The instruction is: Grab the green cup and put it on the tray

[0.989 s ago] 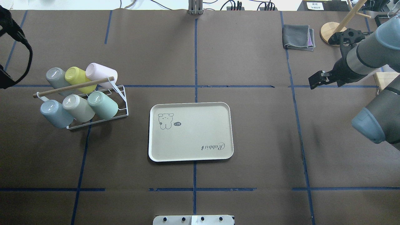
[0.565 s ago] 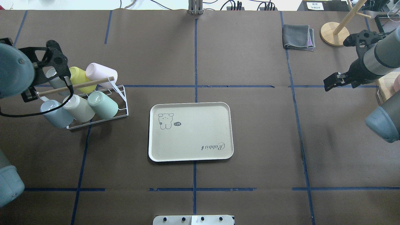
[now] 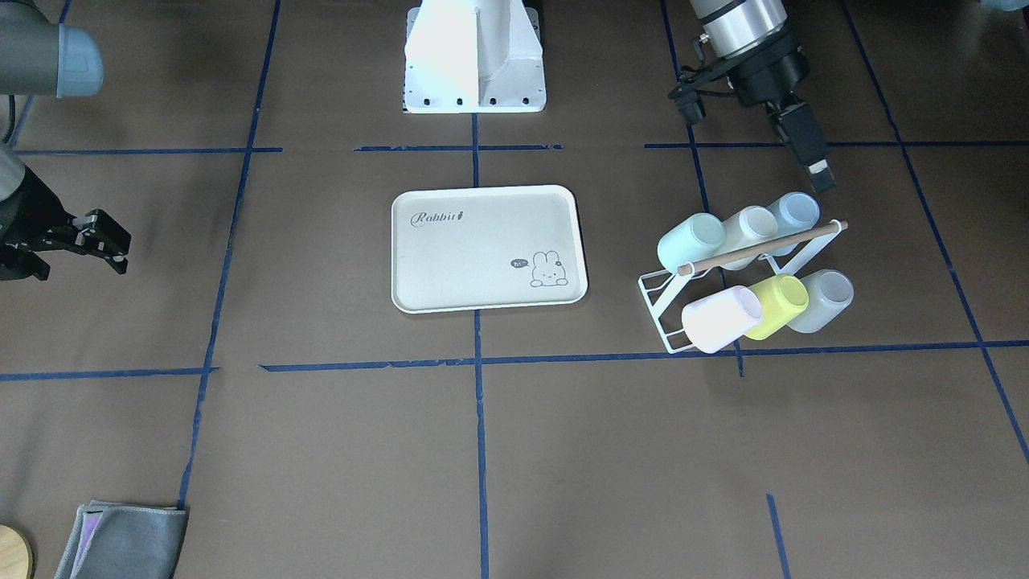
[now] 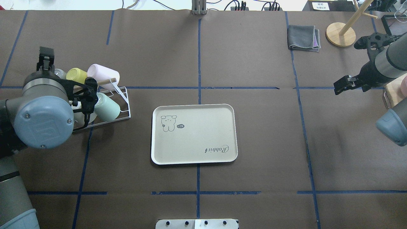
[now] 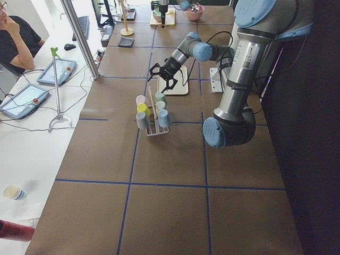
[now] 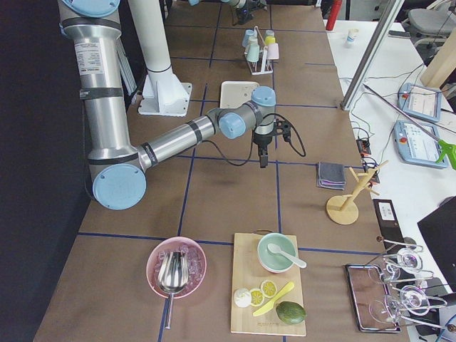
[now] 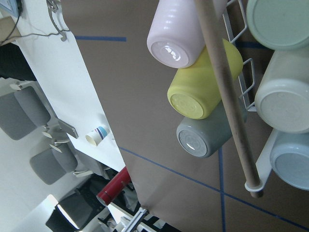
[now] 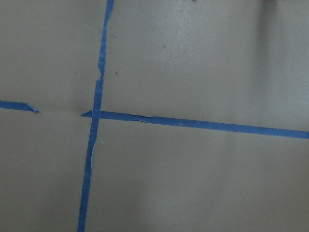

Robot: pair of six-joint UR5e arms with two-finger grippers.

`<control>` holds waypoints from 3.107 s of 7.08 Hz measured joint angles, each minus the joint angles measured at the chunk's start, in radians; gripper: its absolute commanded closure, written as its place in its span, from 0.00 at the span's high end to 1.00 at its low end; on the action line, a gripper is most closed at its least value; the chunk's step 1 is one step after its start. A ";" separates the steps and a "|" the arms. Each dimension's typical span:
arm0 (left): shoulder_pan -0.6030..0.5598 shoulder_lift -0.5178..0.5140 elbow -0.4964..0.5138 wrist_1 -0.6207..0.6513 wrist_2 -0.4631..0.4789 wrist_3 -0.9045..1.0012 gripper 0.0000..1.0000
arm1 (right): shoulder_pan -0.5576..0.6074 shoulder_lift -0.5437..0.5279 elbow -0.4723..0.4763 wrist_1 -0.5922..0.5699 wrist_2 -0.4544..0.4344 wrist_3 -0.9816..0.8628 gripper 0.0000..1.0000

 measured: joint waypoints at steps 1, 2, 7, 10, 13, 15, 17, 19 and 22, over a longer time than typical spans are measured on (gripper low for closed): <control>0.057 0.002 0.003 0.001 0.061 0.007 1.00 | 0.002 -0.007 0.000 0.000 0.008 0.000 1.00; 0.121 0.005 0.011 0.001 0.133 0.019 1.00 | 0.002 -0.011 0.000 0.000 0.012 0.000 1.00; 0.289 0.000 0.156 0.000 0.428 0.313 1.00 | 0.003 -0.025 0.000 0.000 0.025 0.004 1.00; 0.314 -0.004 0.243 0.000 0.477 0.322 1.00 | 0.003 -0.034 0.000 0.000 0.026 0.002 1.00; 0.320 -0.007 0.311 -0.002 0.483 0.323 1.00 | 0.003 -0.040 0.000 0.001 0.026 0.002 1.00; 0.323 -0.031 0.360 -0.005 0.484 0.322 1.00 | 0.003 -0.043 0.000 0.002 0.027 0.001 1.00; 0.320 -0.053 0.405 -0.007 0.484 0.318 1.00 | 0.004 -0.044 0.000 0.002 0.026 0.001 1.00; 0.308 -0.056 0.421 -0.009 0.484 0.316 1.00 | 0.005 -0.044 0.000 0.002 0.026 0.001 1.00; 0.293 -0.056 0.461 -0.010 0.484 0.318 0.99 | 0.009 -0.044 0.000 0.002 0.026 0.001 1.00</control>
